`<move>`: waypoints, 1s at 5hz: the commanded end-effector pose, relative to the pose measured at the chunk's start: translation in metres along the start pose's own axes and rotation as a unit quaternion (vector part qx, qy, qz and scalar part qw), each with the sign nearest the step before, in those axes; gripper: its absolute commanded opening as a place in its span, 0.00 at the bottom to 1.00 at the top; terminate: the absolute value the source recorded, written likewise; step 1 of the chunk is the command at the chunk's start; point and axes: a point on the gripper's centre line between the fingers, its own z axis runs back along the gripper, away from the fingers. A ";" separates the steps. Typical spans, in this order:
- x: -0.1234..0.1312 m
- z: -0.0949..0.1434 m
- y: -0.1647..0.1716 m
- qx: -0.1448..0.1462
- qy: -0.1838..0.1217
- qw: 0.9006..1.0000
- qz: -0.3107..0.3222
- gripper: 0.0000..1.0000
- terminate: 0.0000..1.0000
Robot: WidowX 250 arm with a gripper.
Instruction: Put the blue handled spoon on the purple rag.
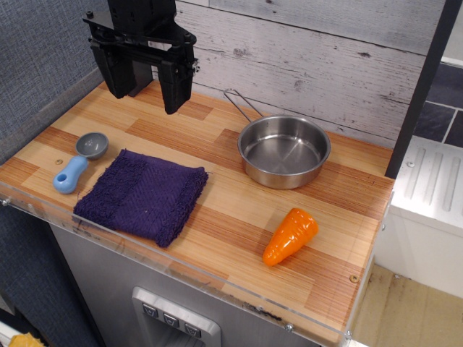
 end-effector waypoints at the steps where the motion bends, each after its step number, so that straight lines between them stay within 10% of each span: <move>1: 0.000 0.000 0.000 0.000 0.000 1.000 0.000 1.00 0.00; 3: -0.019 -0.017 0.084 -0.003 -0.063 0.997 0.034 1.00 0.00; 5: -0.015 -0.071 0.109 0.020 -0.042 0.998 0.031 1.00 0.00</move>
